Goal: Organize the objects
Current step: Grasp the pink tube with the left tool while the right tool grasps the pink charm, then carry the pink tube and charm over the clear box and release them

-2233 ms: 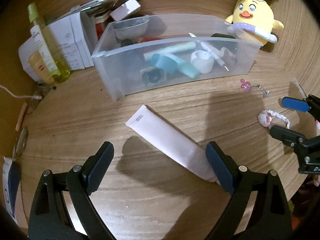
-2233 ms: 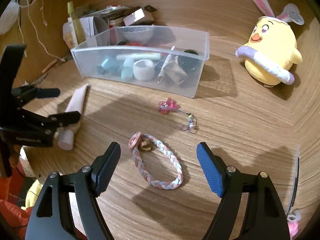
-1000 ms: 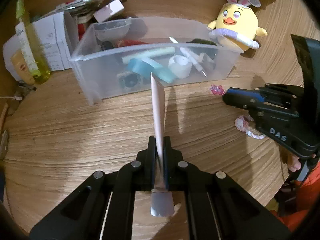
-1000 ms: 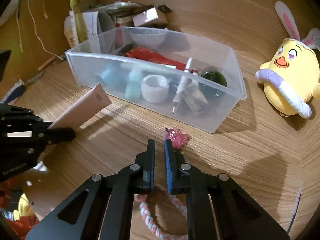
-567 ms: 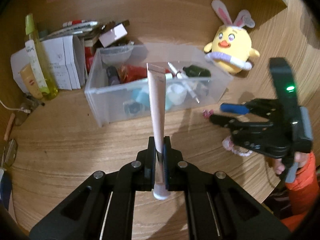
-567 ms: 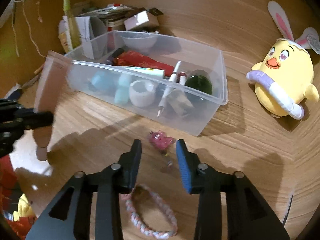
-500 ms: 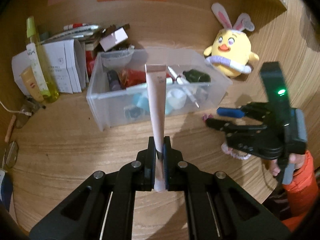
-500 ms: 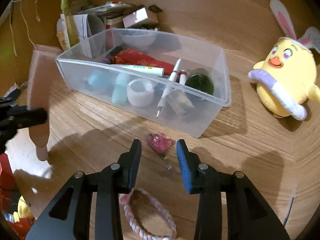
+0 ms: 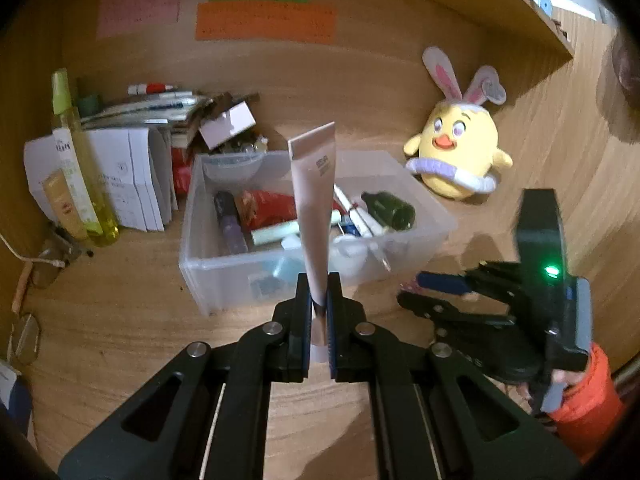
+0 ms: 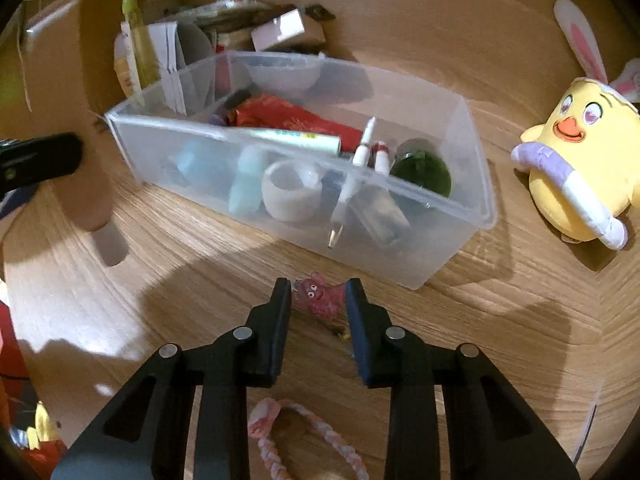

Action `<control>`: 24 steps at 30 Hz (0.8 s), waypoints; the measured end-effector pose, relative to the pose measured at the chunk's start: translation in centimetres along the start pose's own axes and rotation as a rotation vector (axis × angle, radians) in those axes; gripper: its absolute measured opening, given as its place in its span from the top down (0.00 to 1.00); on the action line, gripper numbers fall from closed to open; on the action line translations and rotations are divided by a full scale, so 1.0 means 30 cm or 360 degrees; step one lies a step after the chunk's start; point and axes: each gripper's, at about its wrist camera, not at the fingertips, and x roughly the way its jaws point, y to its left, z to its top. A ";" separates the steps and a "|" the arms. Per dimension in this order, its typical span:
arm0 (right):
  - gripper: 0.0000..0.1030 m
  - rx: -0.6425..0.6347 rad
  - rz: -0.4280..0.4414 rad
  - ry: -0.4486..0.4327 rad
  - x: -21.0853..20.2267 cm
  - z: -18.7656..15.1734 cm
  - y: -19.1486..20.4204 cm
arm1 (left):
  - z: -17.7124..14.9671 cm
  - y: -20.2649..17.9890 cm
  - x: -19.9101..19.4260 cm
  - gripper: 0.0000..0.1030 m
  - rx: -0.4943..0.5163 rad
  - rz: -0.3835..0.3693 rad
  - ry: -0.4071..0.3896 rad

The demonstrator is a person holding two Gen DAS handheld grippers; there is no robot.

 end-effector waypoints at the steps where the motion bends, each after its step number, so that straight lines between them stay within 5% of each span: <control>1: 0.75 0.0010 0.0014 -0.0024 -0.022 0.002 0.000 | 0.007 0.001 -0.003 0.95 -0.0002 -0.0002 -0.0009; 24: 0.75 0.0104 0.0043 -0.0501 -0.331 0.189 -0.065 | 0.220 -0.011 -0.088 0.95 0.0002 0.0037 -0.0280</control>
